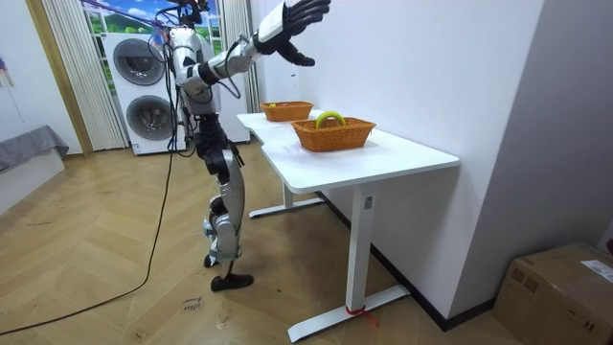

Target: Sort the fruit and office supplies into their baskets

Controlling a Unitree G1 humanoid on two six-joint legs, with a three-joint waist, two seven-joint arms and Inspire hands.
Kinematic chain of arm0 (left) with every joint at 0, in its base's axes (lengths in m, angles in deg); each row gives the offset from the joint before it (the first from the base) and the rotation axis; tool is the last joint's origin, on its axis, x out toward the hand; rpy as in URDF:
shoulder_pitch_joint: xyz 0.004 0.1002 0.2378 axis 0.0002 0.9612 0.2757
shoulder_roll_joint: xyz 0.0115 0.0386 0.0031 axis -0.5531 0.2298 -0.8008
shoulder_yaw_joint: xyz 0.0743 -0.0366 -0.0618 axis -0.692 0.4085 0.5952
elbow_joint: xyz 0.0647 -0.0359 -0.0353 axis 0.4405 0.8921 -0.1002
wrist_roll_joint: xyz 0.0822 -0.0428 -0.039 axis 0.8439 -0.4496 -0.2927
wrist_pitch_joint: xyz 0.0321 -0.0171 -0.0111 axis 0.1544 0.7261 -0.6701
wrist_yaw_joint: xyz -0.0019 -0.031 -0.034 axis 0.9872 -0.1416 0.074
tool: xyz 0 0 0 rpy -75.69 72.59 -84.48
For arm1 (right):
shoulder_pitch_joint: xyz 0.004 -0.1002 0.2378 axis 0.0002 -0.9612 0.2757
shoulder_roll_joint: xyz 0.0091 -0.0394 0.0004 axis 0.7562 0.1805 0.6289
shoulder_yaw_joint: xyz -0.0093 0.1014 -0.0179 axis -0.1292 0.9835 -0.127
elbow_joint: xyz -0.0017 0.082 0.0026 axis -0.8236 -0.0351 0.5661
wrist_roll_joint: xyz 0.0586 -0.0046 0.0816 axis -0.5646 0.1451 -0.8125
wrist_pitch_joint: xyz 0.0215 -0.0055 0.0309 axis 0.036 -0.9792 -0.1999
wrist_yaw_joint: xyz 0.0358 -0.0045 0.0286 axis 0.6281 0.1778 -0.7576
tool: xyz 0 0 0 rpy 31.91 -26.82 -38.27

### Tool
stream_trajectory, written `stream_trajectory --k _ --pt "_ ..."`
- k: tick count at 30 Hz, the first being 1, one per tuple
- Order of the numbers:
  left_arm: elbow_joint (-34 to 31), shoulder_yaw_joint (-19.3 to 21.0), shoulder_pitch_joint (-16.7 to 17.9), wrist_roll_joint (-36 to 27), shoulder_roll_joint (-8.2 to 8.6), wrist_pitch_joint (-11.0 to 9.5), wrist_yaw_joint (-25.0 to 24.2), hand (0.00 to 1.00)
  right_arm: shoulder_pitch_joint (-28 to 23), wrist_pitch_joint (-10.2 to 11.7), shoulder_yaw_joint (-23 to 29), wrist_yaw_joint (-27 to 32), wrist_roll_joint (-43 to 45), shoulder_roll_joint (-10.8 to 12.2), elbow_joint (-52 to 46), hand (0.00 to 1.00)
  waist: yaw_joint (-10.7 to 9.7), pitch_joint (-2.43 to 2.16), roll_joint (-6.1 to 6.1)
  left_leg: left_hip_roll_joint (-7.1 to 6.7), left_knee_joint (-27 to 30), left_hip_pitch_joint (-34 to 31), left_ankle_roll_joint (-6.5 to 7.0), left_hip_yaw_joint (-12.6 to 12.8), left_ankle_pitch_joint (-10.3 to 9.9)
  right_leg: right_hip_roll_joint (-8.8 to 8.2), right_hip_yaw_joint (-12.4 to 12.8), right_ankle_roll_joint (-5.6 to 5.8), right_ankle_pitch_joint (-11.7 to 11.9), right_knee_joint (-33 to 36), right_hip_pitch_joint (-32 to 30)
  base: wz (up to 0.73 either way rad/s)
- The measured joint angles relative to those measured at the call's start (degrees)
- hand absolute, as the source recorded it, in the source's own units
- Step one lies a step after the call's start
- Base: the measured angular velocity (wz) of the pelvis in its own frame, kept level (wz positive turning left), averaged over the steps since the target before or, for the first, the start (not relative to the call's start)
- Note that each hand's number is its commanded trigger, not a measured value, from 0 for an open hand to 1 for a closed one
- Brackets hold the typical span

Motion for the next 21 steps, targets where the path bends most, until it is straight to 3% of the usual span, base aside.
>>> stream_trajectory --k 3,7,9,16,21 --pt "0.0 0.0 0.2 0.0 0.03 -0.1 0.1 0.0 -2.5 0.0 0.2 2.9 -3.8 0.5 3.8 0.0 0.0 0.01 -0.09 -0.01 0.3 -0.1 -0.07 0.2 -0.1 0.18 1.0 -0.37 -0.3 -1.0 -0.1 -0.06" --pt "-0.1 0.0 0.3 -0.6 0.1 -0.1 1.7 0.0 -6.1 0.0 1.7 8.5 -10.2 2.4 6.6 0.0 -0.2 0.0 0.02 0.07 0.3 -0.2 -0.11 0.3 -0.1 0.34 1.2 -0.38 -0.3 -1.6 -0.1 0.0" --pt "-0.1 0.0 0.3 -0.7 0.02 -0.1 2.4 0.0 -7.8 1.1 2.7 11.9 -14.5 4.3 8.0 0.0 -0.3 -0.08 -0.26 0.14 0.1 -0.1 -0.15 0.5 -0.1 0.44 1.1 -0.48 -0.1 -1.8 0.0 0.0" --pt "-0.5 0.0 0.4 -1.1 0.02 -0.2 3.5 0.0 -10.5 4.0 4.6 15.6 -29.2 7.2 16.0 0.0 -1.6 0.07 -0.14 0.11 -0.7 -0.5 -0.22 0.2 -0.2 0.55 1.1 -0.45 -0.1 -2.0 -0.2 0.0" --pt "-0.5 0.0 0.2 -1.1 0.52 -0.2 3.6 0.0 -11.4 4.4 6.7 17.3 -41.1 11.1 27.3 0.0 -2.0 -0.11 0.75 0.19 -0.8 -0.8 -0.31 0.3 -0.3 0.65 0.8 -0.46 -0.1 -1.9 -0.3 0.0"
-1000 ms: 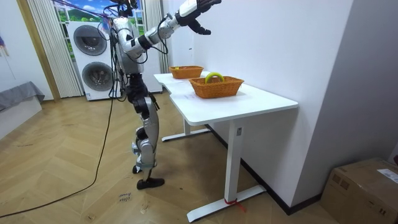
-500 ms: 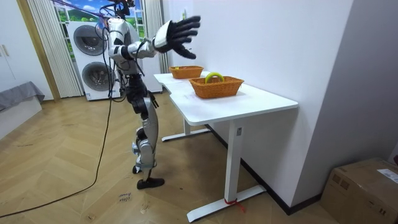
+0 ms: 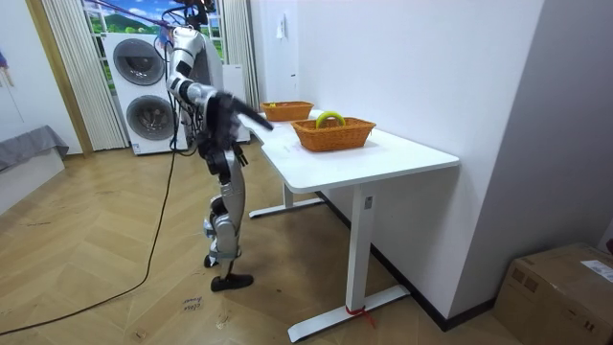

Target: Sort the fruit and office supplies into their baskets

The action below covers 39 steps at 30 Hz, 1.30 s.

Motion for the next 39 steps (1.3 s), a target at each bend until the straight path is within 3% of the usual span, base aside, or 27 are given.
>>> stream_trajectory --k 8,17,20,29,34,39 --pt "-0.4 0.1 0.2 0.0 0.95 0.0 -0.4 0.0 -0.4 0.8 0.9 -0.6 -6.4 3.2 15.0 0.0 -1.0 -0.15 2.19 -0.02 0.2 0.0 -0.07 -0.3 0.0 0.01 0.4 -0.13 -0.1 0.1 0.0 0.0" --pt "1.5 -0.1 0.0 -0.1 2.59 -0.1 -1.4 0.0 -1.4 1.0 -0.6 -2.2 -6.4 9.2 25.0 0.0 -0.8 0.12 2.71 -0.13 0.3 1.0 -0.21 -0.5 -0.1 -0.04 0.8 -0.13 -1.1 0.3 0.3 0.0" --pt "2.2 -0.2 -0.3 -0.1 3.0 -0.2 -2.1 0.0 -1.5 1.2 -3.8 -4.2 -5.3 10.4 27.9 0.0 -0.5 0.13 2.92 -0.18 0.2 0.9 -0.17 -0.5 -0.2 -0.09 0.7 -0.11 -1.1 0.2 0.3 0.0" --pt "8.4 -2.8 -3.9 0.1 4.0 -0.1 -2.4 0.0 -0.7 1.0 -16.4 -12.5 3.7 15.5 32.7 0.0 3.0 -0.03 4.88 -0.15 0.2 1.0 -0.32 -0.6 -0.4 -0.02 0.0 -0.12 -1.2 0.1 0.3 0.0" --pt "8.5 -3.2 -4.3 0.0 4.09 -0.2 -3.2 0.0 1.3 0.6 -22.4 -19.6 11.7 15.6 34.4 0.0 4.0 0.05 5.34 -0.15 0.2 1.0 -0.36 -0.9 -0.4 -0.09 -0.5 -0.15 -1.3 -0.5 0.6 0.04" --pt "8.5 -6.4 -4.3 -0.1 4.08 -0.9 -2.6 0.0 3.1 0.6 -29.5 -25.3 15.8 15.8 34.4 0.0 5.6 0.13 5.63 -0.13 0.1 1.5 -0.41 -1.4 -0.5 -0.05 -0.9 -0.15 -1.3 -0.8 1.4 0.03"
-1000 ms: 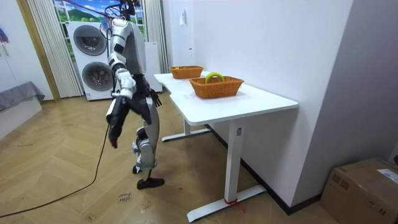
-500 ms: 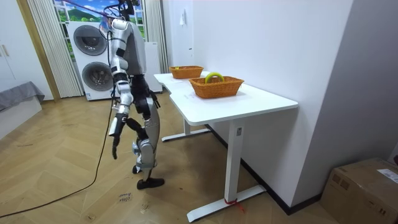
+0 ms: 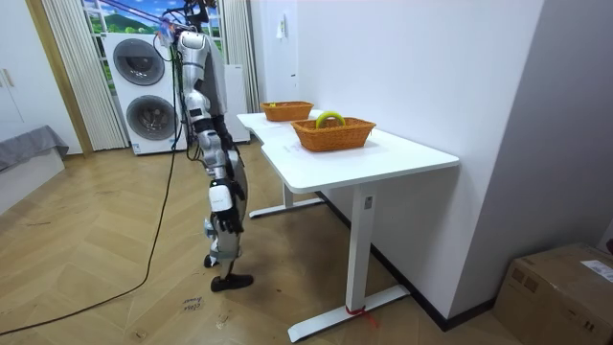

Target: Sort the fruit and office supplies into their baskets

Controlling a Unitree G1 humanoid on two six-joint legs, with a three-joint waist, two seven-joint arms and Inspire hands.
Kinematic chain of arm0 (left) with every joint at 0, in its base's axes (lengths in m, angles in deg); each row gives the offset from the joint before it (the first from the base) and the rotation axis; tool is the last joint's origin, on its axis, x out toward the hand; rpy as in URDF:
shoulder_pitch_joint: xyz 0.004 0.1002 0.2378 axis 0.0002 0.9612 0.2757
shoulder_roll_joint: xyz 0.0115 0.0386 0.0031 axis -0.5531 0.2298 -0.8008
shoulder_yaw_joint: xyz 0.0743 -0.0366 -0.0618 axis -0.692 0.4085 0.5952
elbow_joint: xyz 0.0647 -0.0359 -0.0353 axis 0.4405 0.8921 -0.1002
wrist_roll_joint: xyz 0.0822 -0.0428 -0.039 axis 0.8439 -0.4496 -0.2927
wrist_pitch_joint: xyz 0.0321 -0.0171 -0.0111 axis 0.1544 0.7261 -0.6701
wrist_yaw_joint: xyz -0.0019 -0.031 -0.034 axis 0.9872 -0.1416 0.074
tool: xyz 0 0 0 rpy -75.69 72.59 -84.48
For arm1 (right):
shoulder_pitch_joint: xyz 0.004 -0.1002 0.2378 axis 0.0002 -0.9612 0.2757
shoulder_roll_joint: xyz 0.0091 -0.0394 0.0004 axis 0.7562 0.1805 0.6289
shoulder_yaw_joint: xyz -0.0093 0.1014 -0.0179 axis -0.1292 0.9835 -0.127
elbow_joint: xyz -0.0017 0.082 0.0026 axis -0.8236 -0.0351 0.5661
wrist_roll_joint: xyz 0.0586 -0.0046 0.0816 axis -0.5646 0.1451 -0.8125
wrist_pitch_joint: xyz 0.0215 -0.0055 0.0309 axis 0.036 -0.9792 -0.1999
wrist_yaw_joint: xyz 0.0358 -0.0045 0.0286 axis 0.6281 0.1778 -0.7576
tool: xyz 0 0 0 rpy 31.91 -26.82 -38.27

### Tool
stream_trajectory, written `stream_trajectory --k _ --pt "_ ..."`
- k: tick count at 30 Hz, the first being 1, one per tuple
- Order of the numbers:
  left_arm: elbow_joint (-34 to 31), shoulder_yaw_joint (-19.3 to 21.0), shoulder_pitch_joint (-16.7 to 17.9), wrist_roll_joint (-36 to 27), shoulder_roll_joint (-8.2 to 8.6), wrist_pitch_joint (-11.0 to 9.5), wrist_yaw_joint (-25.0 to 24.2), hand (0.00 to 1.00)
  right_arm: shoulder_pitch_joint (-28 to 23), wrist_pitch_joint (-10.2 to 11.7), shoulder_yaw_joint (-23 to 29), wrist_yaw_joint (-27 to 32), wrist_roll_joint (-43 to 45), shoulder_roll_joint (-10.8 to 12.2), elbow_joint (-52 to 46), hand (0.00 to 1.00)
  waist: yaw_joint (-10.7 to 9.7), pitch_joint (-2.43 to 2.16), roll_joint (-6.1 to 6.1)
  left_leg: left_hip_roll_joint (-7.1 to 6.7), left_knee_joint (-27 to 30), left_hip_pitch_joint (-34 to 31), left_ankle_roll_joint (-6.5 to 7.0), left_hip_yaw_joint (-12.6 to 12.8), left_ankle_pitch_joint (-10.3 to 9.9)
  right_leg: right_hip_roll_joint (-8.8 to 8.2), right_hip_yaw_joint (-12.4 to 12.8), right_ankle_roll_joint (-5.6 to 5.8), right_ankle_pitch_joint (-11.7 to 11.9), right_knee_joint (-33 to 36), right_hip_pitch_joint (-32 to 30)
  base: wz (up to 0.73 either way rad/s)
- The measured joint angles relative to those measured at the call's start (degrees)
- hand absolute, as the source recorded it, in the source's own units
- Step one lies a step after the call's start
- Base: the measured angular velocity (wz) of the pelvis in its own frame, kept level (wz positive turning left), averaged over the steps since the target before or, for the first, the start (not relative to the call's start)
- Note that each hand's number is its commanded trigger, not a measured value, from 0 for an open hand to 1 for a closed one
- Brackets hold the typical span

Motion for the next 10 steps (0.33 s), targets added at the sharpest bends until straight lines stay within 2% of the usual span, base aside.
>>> stream_trajectory --k 5,10 --pt "0.0 -0.4 -0.8 0.1 0.11 -0.2 0.0 0.0 2.1 0.0 -3.5 -5.4 7.4 0.1 -0.9 0.0 2.6 0.08 0.33 0.04 0.1 -0.4 -0.05 0.0 0.0 0.02 0.1 -0.04 0.0 0.0 -0.4 0.0" --pt "0.1 -0.2 -1.1 -0.2 0.91 -0.2 0.1 0.0 3.6 0.0 -5.6 -8.8 8.4 0.1 -1.8 0.0 3.2 0.08 0.73 -0.08 0.2 -0.5 -0.01 -0.7 -0.1 -0.14 -0.7 -0.01 0.0 0.0 -0.1 0.07"
